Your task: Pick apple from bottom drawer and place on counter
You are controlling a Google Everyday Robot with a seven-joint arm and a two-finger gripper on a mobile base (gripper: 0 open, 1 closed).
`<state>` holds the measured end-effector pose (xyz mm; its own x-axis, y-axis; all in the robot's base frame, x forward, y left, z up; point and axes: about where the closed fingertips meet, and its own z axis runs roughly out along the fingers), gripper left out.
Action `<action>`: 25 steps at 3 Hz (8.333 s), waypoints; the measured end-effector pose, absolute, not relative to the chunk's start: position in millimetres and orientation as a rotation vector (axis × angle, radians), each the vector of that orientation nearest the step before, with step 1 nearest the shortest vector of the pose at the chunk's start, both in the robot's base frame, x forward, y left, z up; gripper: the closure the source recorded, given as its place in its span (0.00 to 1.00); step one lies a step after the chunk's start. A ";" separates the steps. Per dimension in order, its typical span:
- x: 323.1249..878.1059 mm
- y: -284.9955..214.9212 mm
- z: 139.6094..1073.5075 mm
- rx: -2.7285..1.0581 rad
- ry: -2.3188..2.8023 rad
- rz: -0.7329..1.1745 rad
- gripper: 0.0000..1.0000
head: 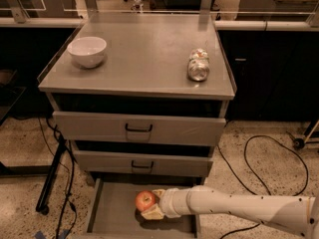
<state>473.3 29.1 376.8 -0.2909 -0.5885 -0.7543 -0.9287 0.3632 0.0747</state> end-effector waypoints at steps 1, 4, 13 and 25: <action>473.6 29.0 377.2 -1.311 1.991 0.687 1.00; 478.6 37.1 459.0 -1.373 1.890 0.656 1.00; 520.1 27.6 687.8 -1.461 1.655 0.392 1.00; 671.8 29.3 896.8 -1.474 1.480 0.456 1.00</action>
Offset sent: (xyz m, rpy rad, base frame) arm 0.0038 0.0063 0.0162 0.0315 -0.0140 0.0332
